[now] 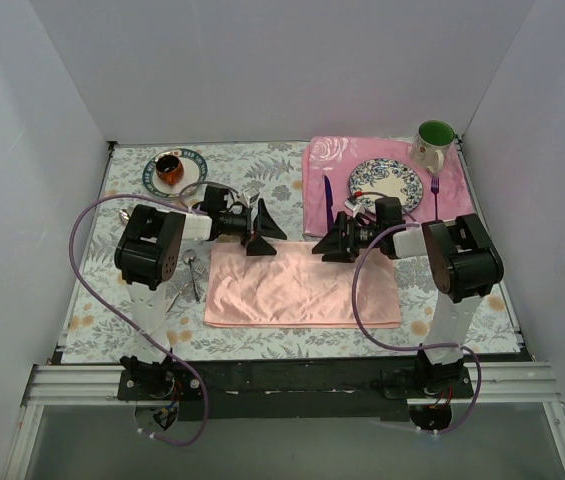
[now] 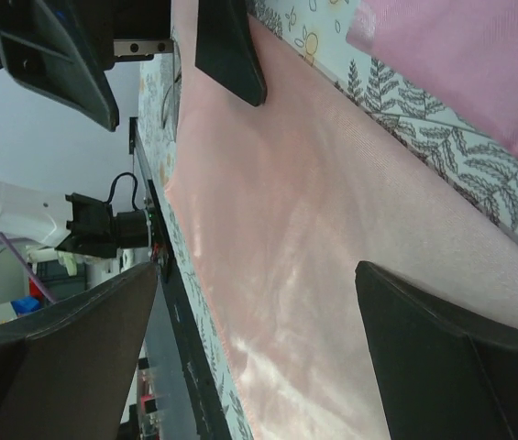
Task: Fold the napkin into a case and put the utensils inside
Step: Smooth out the rectangle-folded napkin from the folded napkin.
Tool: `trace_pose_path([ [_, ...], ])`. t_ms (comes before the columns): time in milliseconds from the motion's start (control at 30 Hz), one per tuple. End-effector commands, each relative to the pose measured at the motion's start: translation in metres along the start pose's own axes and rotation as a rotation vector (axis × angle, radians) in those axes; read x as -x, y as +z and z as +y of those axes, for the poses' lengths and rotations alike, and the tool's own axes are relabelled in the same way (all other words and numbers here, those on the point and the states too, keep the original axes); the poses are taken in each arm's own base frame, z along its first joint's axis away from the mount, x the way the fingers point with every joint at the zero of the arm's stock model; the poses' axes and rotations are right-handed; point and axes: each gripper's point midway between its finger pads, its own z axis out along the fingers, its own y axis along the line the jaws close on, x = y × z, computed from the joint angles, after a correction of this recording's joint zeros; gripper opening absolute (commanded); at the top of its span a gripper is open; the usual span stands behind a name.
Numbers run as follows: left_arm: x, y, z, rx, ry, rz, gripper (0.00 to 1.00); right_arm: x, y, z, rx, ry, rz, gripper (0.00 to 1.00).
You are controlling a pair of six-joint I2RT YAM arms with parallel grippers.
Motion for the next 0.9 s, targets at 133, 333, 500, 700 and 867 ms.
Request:
trace_pose_path([
  [133, -0.013, -0.016, -0.005, 0.002, 0.075, 0.012, 0.94, -0.025, -0.018, -0.017, -0.027, 0.037, 0.002, 0.99],
  [333, -0.025, -0.023, -0.017, -0.032, 0.144, 0.042, 0.93, -0.024, -0.022, -0.011, -0.019, -0.031, 0.013, 0.99],
  [500, -0.021, -0.025, -0.052, -0.103, 0.231, 0.063, 0.92, -0.004, -0.031, 0.035, 0.054, -0.092, -0.032, 0.99],
  [700, -0.008, -0.012, -0.047, -0.079, 0.225, 0.057, 0.90, 0.024, -0.025, 0.045, 0.058, -0.138, -0.080, 0.99],
  [867, 0.005, 0.002, -0.050, -0.081, 0.215, 0.044, 0.90, 0.031, -0.005, 0.032, 0.055, -0.115, -0.071, 0.99],
])
